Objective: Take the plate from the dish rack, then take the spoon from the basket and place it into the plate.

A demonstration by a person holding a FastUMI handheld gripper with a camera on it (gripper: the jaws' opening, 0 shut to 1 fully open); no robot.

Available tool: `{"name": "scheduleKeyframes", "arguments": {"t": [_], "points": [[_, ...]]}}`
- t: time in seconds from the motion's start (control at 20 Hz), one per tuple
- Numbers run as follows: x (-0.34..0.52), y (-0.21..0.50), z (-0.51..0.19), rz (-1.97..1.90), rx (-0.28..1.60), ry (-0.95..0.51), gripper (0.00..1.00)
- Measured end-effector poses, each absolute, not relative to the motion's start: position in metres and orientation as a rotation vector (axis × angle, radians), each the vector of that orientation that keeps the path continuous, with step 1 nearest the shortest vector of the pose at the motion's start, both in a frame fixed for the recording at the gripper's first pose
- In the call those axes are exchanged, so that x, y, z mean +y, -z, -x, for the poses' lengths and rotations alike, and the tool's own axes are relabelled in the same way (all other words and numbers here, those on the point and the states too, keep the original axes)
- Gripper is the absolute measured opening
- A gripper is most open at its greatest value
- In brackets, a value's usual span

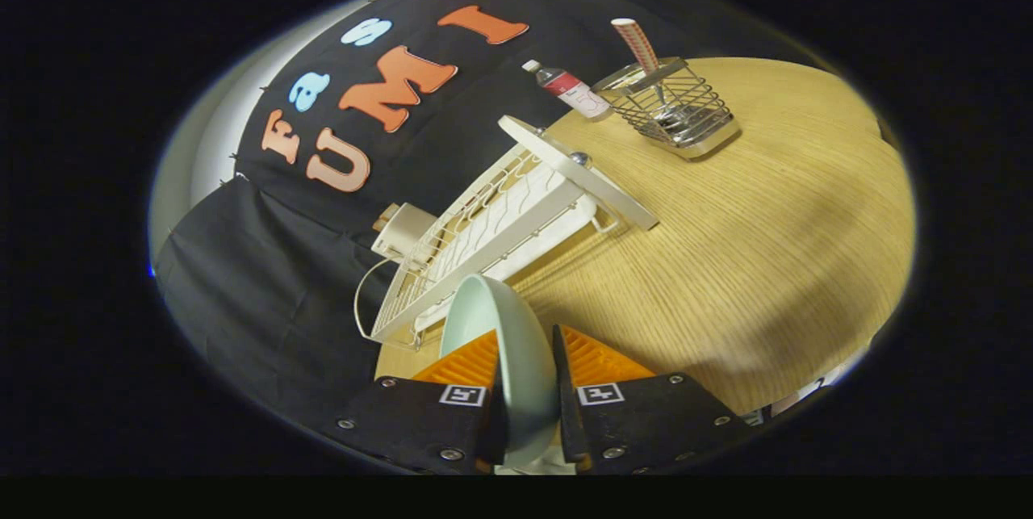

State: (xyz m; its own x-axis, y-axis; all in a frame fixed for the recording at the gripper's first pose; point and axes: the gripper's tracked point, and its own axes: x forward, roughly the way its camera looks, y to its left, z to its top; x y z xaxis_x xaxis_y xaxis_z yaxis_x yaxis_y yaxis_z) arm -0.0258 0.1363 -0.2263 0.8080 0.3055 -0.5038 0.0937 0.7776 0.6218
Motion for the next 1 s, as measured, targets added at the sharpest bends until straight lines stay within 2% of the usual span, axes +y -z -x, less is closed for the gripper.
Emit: {"name": "scheduleKeyframes", "arguments": {"t": [0.3, 0.4, 0.75, 1.0], "points": [[0.122, 0.225, 0.021, -0.582, 0.606, -0.094, 0.40], [0.113, 0.221, 0.021, -0.523, 0.590, -0.089, 0.49], [0.039, 0.185, 0.014, -0.360, 0.448, 0.024, 0.97], [-0.020, 0.149, 0.000, -0.233, 0.330, 0.146, 0.98]]}}
